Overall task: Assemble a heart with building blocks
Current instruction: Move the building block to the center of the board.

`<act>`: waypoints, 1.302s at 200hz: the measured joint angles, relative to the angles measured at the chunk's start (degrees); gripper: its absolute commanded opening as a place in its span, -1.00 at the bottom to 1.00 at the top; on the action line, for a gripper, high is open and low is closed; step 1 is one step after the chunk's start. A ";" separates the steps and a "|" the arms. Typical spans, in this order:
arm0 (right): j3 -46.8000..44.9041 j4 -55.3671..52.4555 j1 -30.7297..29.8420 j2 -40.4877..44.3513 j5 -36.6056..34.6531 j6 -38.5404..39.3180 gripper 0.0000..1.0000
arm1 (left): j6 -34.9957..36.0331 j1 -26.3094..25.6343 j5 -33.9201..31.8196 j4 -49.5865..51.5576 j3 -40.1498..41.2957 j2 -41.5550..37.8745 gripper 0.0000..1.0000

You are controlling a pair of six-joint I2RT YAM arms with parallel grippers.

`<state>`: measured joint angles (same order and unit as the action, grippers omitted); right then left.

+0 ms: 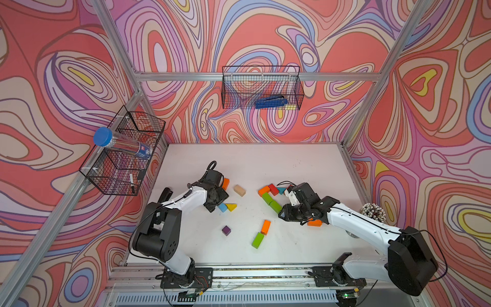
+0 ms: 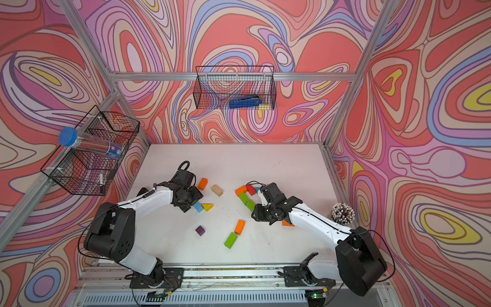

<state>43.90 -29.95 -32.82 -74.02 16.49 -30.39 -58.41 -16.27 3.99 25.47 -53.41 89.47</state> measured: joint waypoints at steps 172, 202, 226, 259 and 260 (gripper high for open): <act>54.66 -2.01 -8.98 -50.82 -10.58 9.75 0.30 | 38.60 11.45 8.28 17.14 -15.30 -11.17 1.00; 62.05 -4.39 -9.03 -56.74 -11.41 9.84 0.24 | 39.39 11.52 10.54 17.05 -14.38 -11.39 0.99; 64.67 -5.79 -9.38 -58.80 -11.67 10.21 0.11 | 39.76 11.85 11.47 16.87 -14.36 -11.39 1.00; 66.62 -7.50 -10.05 -60.28 -12.17 10.78 -0.08 | 39.78 12.00 11.91 16.68 -14.29 -11.50 1.00; 66.66 -7.58 -10.08 -60.30 -12.28 10.73 -0.08 | 39.78 12.00 11.91 16.68 -14.29 -11.50 0.99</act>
<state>110.56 -37.54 -42.89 -134.32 4.21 -19.66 -18.63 -4.27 15.90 42.15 -67.70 77.97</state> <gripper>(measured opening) 0.490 0.997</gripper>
